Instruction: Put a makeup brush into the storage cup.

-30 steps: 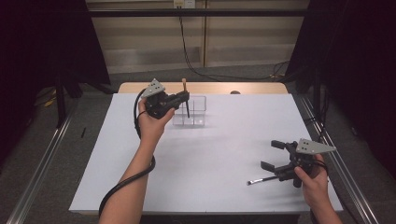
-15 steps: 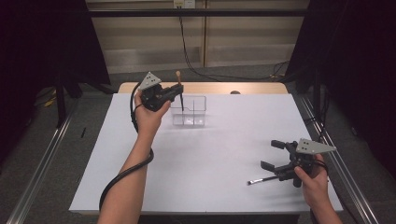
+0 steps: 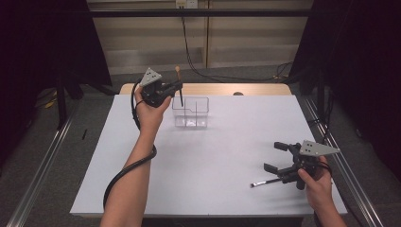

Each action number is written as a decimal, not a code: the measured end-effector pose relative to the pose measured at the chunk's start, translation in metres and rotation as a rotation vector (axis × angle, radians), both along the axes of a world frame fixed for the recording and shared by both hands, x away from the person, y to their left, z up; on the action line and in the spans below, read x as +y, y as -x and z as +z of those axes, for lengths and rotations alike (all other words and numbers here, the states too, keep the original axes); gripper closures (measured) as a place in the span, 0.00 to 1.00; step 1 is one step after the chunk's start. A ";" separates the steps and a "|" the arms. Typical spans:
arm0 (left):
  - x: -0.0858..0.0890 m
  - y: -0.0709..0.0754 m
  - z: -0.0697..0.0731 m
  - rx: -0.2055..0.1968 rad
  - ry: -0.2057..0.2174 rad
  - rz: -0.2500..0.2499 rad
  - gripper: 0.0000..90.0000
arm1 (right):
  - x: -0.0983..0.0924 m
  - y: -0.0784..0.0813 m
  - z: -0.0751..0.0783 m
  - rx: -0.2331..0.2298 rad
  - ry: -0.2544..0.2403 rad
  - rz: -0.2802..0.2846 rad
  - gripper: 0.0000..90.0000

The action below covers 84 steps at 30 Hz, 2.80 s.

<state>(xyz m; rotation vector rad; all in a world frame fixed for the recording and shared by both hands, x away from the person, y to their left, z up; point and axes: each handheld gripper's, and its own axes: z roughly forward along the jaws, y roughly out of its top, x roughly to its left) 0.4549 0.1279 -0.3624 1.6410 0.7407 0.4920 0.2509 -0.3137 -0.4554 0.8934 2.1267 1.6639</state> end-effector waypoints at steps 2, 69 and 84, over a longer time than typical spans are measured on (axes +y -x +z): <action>0.000 -0.001 0.000 -0.001 0.001 0.006 0.92 | 0.000 0.000 0.000 -0.001 -0.001 -0.001 0.02; 0.009 0.011 -0.036 0.103 0.052 -0.006 0.27 | 0.004 0.001 0.002 -0.017 0.001 0.013 0.02; 0.016 0.032 -0.039 0.093 0.084 -0.072 0.08 | 0.007 0.001 0.001 -0.017 0.007 0.021 0.02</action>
